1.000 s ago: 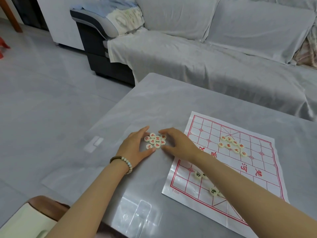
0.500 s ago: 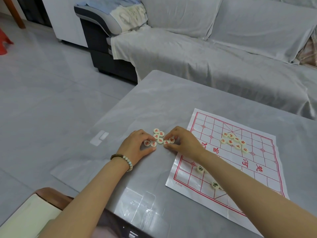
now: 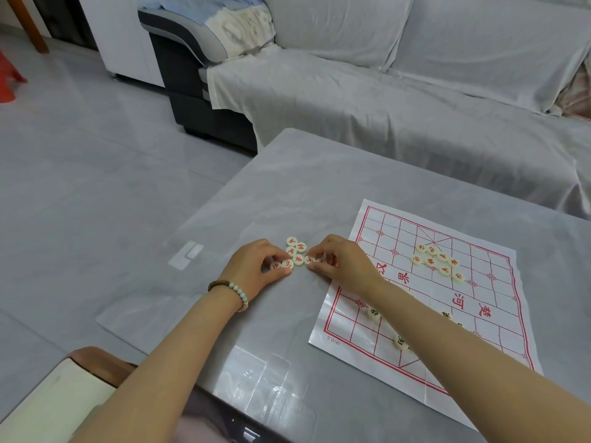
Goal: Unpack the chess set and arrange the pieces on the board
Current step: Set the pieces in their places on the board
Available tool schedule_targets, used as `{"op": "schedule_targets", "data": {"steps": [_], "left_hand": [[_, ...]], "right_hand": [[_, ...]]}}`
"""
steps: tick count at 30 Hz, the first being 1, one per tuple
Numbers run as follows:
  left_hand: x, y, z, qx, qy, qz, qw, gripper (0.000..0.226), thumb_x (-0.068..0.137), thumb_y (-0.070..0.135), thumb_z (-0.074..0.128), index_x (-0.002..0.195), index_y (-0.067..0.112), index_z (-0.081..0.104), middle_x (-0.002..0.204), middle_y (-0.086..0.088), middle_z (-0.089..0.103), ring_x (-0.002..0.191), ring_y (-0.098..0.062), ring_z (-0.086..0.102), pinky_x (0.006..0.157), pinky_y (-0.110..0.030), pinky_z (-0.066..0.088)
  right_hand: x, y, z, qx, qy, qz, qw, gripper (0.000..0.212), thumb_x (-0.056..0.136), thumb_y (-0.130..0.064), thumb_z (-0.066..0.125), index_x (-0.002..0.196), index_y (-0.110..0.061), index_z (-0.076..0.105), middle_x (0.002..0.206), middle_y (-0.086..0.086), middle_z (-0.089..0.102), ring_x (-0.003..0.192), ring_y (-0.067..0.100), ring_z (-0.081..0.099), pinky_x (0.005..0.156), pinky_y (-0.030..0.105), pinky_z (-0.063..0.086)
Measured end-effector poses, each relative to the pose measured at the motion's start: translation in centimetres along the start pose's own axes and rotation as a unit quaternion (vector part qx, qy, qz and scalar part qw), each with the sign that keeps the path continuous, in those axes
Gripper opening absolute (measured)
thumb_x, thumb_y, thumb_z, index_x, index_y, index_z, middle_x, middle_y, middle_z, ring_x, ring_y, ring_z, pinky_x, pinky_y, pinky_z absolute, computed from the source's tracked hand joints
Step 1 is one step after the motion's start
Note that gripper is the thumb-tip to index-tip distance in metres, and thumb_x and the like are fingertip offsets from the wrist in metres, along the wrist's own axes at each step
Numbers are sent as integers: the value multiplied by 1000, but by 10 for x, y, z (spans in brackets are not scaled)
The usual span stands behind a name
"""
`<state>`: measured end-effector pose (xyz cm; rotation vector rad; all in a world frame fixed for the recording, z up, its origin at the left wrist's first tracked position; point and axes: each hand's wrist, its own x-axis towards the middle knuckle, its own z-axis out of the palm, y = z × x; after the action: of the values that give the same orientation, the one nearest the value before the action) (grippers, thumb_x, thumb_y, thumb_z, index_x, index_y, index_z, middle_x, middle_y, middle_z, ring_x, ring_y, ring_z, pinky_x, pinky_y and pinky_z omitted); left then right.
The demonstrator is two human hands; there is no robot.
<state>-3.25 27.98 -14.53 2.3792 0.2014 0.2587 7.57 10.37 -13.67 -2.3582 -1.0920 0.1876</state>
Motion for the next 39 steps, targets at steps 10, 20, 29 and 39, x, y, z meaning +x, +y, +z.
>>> {"op": "schedule_targets", "data": {"steps": [10,20,29,39], "left_hand": [[19,25,-1,-69,67,6,995,19,76,25,75,95,24,71,85,13,59,76,-5,57,67,-10,45],[119,131,83,-54,-53,81,994,28,83,27,67,109,16,67,98,3,61,85,-10,56,77,-19,49],[181,170,152,48,-174,109,978,31,84,30,66,112,18,67,109,0,64,84,-8,52,77,-20,43],[175,159,147,55,-180,103,977,38,86,31,64,122,21,59,114,1,57,90,-9,49,80,-22,44]], "right_hand": [[-24,19,-39,75,140,36,987,20,84,-26,68,103,-21,69,87,-6,61,69,6,52,64,15,43],[-72,127,-122,21,167,174,970,21,84,-25,68,104,-20,69,93,-4,65,75,12,56,67,13,43],[-64,187,-134,21,123,222,967,21,82,-28,70,102,-22,71,95,-5,64,75,7,53,69,18,43],[-64,181,-131,-6,97,216,972,28,83,-30,69,111,-26,65,104,-8,55,82,7,51,66,11,37]]}}
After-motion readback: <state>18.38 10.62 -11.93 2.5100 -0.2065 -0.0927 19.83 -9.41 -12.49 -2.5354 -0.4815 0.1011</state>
